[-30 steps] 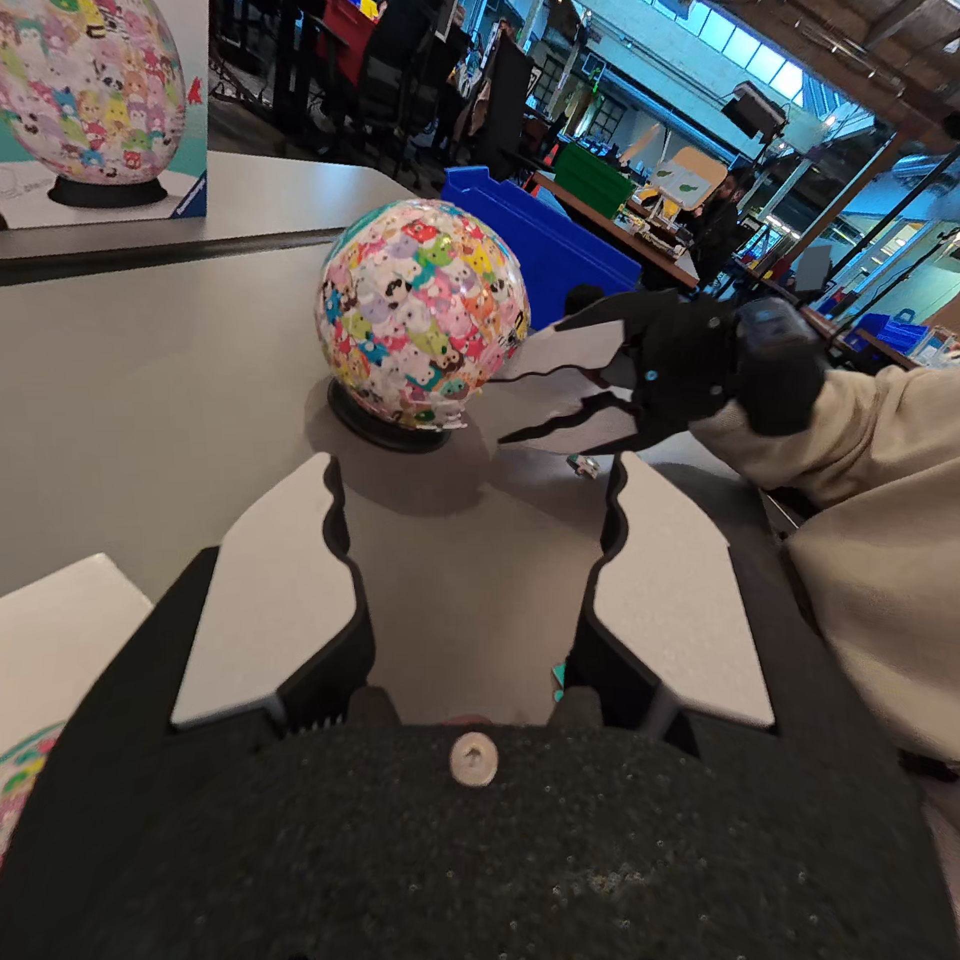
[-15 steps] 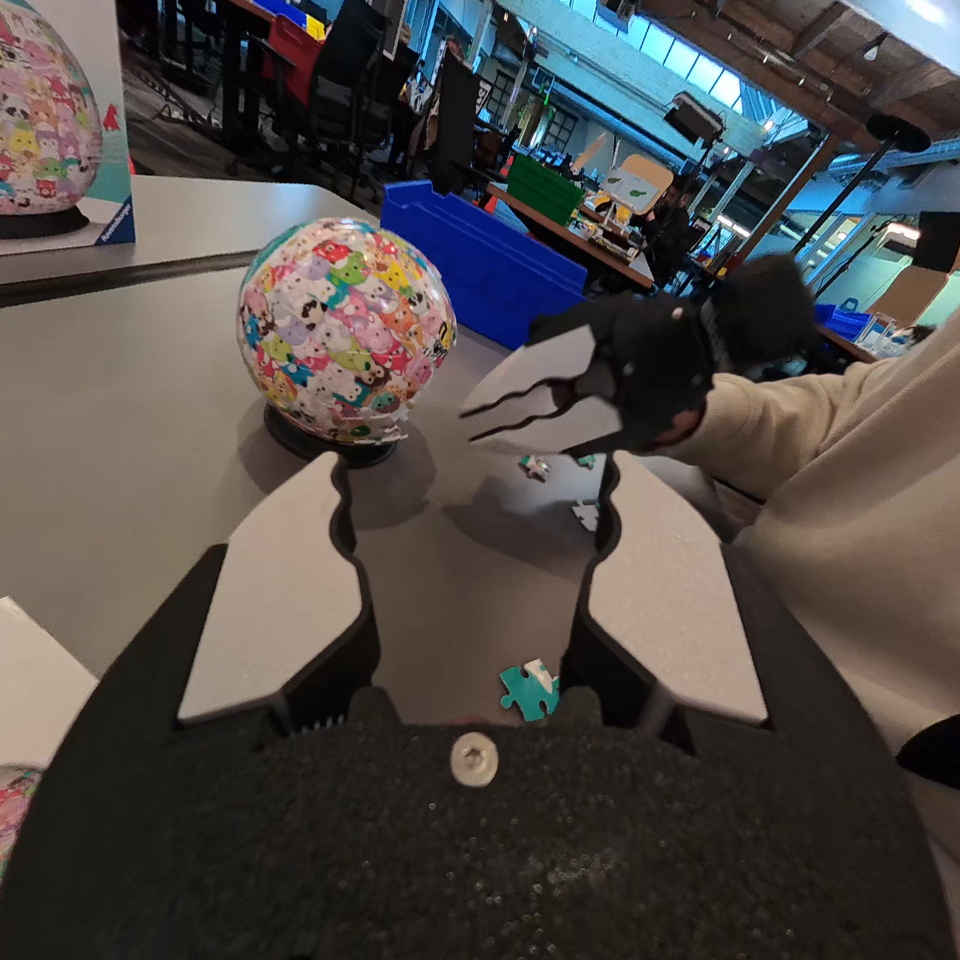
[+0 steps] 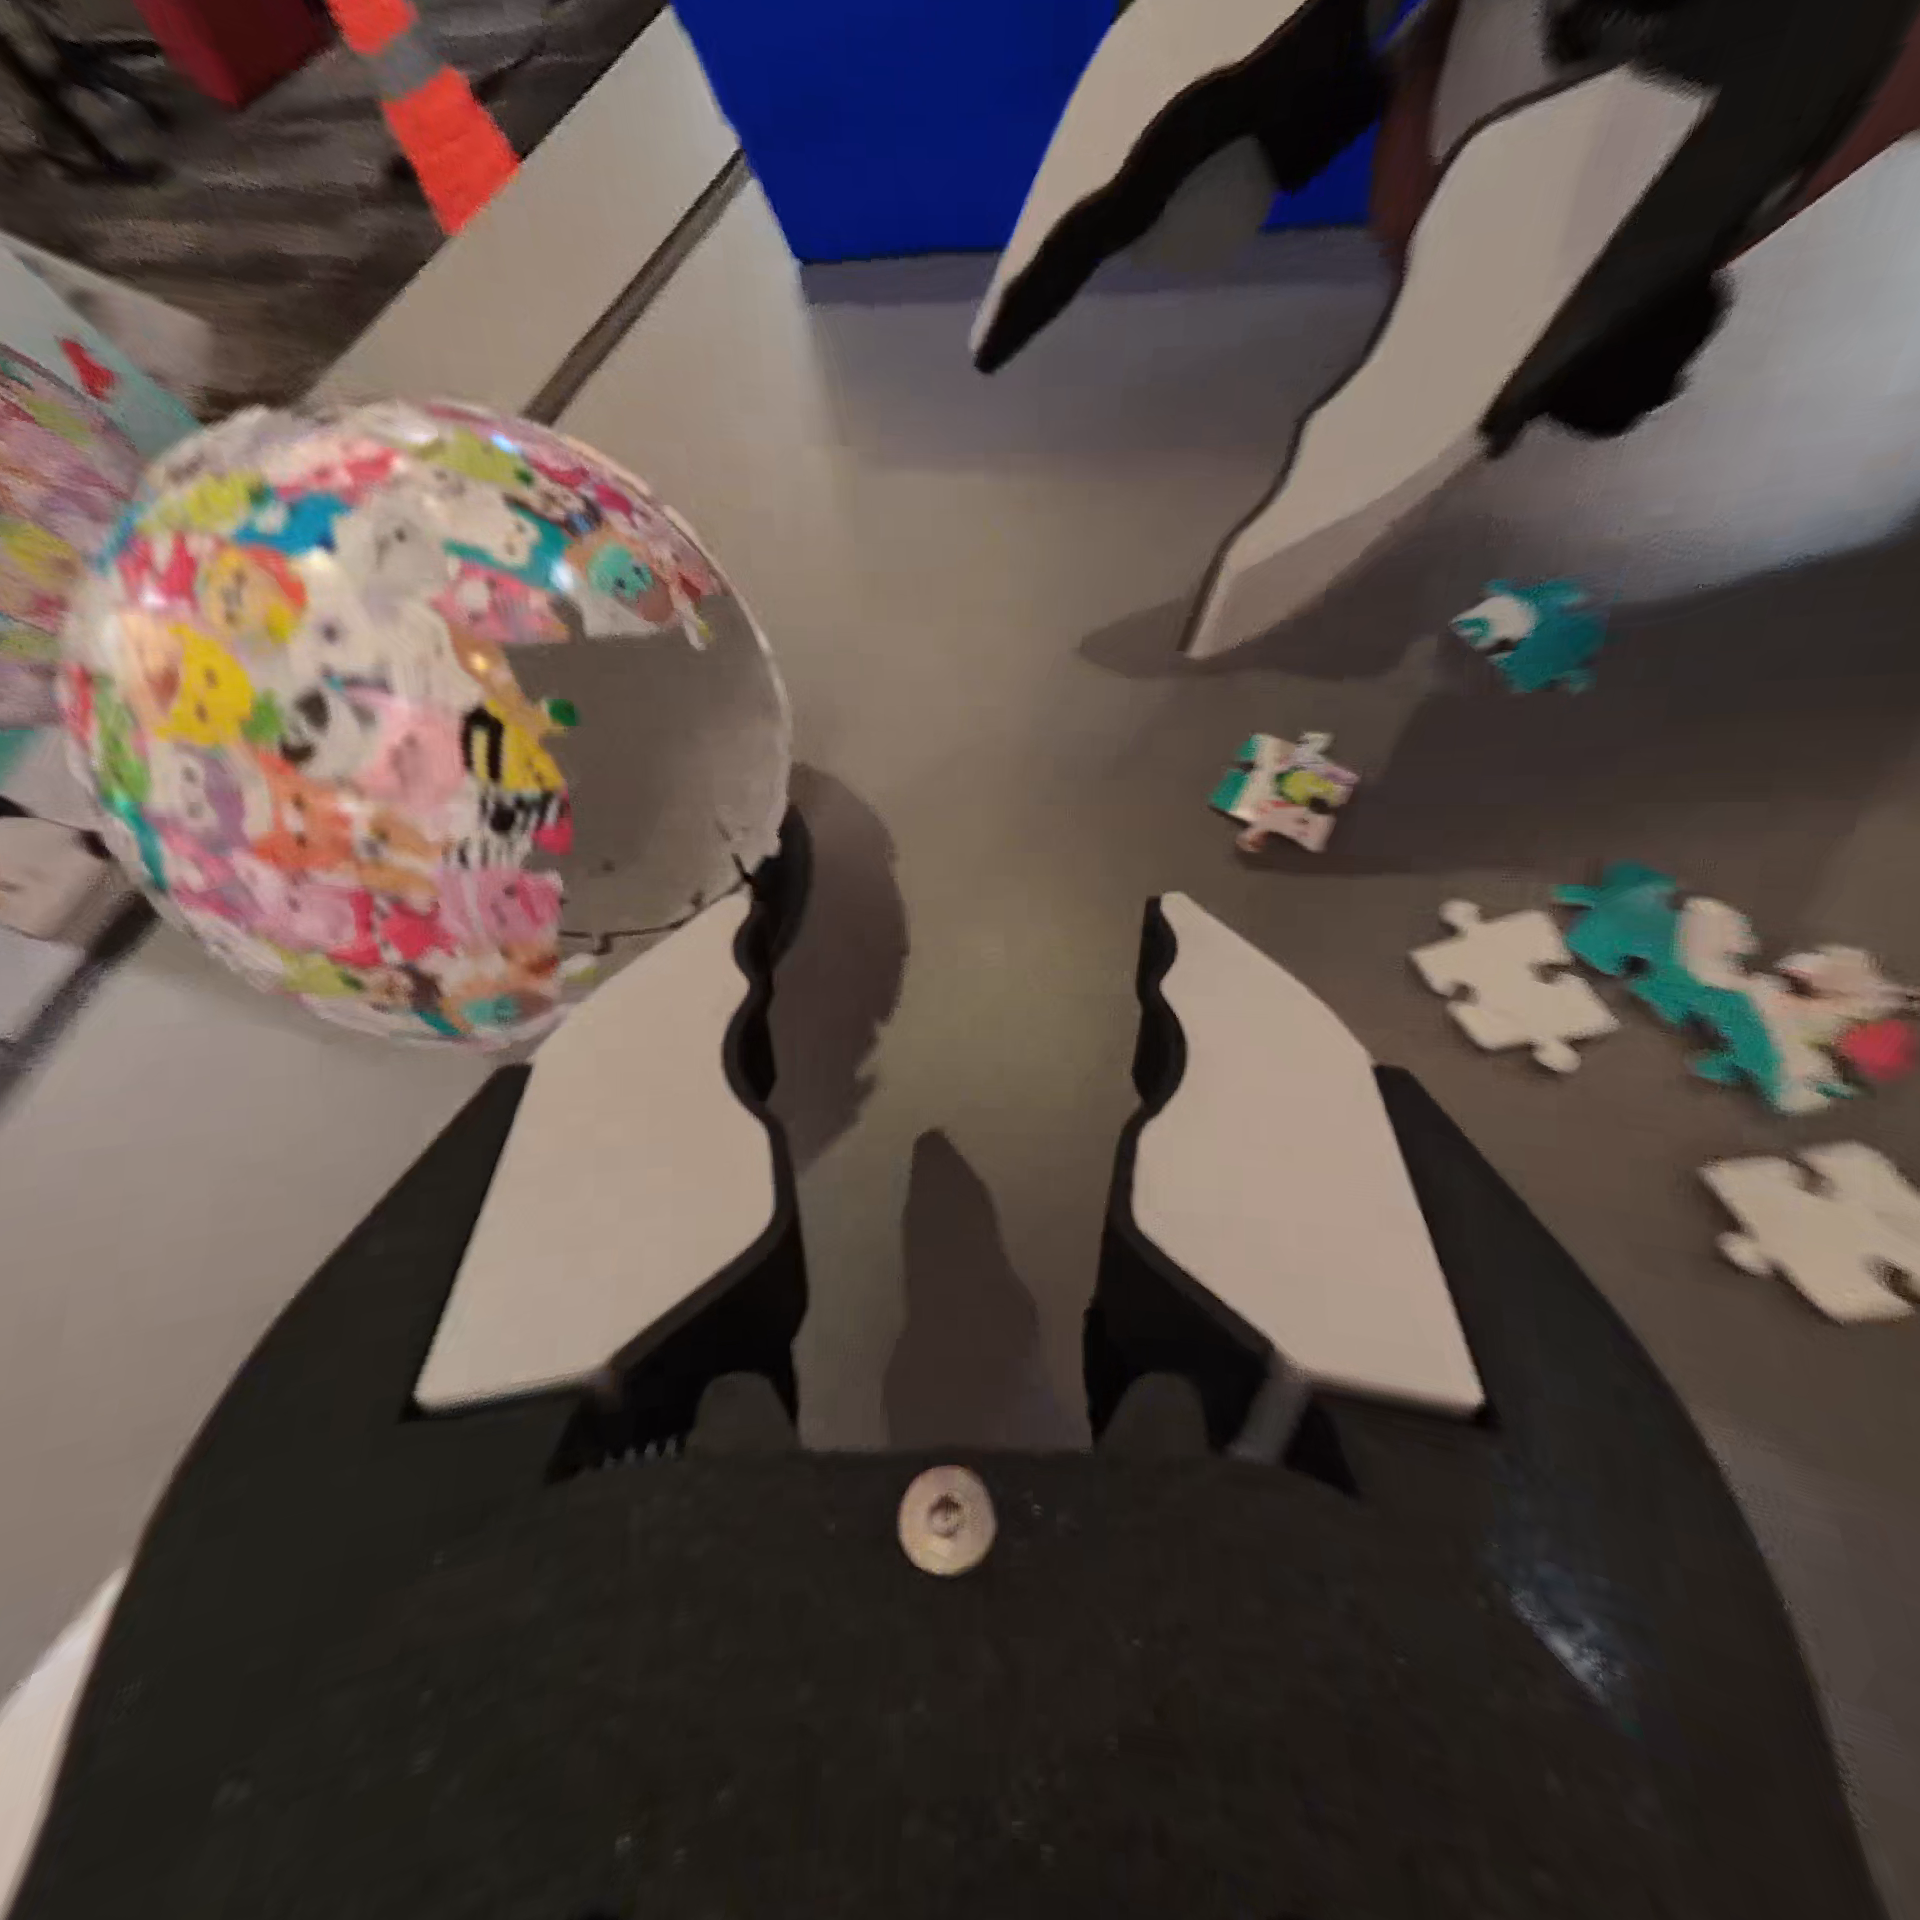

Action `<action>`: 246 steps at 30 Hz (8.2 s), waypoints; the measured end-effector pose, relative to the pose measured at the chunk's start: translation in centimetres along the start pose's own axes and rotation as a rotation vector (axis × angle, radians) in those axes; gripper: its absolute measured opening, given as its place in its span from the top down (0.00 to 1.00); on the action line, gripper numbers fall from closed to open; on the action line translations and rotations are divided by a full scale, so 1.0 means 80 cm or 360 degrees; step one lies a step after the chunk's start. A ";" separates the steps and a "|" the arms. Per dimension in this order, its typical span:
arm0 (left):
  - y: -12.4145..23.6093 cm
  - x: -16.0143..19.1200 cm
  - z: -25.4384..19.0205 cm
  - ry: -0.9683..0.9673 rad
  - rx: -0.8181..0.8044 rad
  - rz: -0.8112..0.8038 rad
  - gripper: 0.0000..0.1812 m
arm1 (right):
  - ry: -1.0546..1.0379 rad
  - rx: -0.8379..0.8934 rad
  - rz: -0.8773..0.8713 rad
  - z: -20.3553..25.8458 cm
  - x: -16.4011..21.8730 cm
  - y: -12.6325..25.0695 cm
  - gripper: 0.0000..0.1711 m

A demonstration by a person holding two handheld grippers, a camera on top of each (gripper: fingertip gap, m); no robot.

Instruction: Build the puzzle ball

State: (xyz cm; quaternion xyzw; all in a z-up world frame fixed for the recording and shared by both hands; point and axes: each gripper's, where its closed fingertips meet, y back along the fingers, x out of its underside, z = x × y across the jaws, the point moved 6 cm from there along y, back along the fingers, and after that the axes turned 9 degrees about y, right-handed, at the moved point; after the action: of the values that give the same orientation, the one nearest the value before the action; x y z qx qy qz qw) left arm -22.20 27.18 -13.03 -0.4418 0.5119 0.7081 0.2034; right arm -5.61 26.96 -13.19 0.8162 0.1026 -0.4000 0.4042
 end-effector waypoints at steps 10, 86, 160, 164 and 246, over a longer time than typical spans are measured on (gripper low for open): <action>-0.071 -0.022 0.026 0.0186 -0.0666 0.0139 1.00 | -0.0219 -0.0284 -0.0306 -0.040 0.032 0.007 0.57; 0.182 0.083 -0.008 0.0439 -0.0715 0.0114 0.93 | 0.0877 -0.0060 0.0218 0.063 -0.069 -0.093 0.55; 0.252 0.135 0.028 0.1111 -0.0395 -0.0513 0.87 | 0.0832 0.0255 0.0919 0.039 -0.069 -0.159 0.90; 0.251 0.134 0.027 0.1104 -0.0397 -0.0510 0.87 | 0.0837 0.0273 0.0895 0.039 -0.068 -0.159 0.90; 0.202 0.094 0.007 0.1054 -0.0037 -0.0447 0.79 | 0.1024 0.0161 0.0833 0.036 -0.074 -0.140 0.79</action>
State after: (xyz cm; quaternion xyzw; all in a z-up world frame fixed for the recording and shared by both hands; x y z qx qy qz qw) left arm -38.34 20.11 -10.43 -0.7156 0.4763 0.4974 0.1167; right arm -16.68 33.03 -16.31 0.9169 -0.0071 -0.0129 0.3988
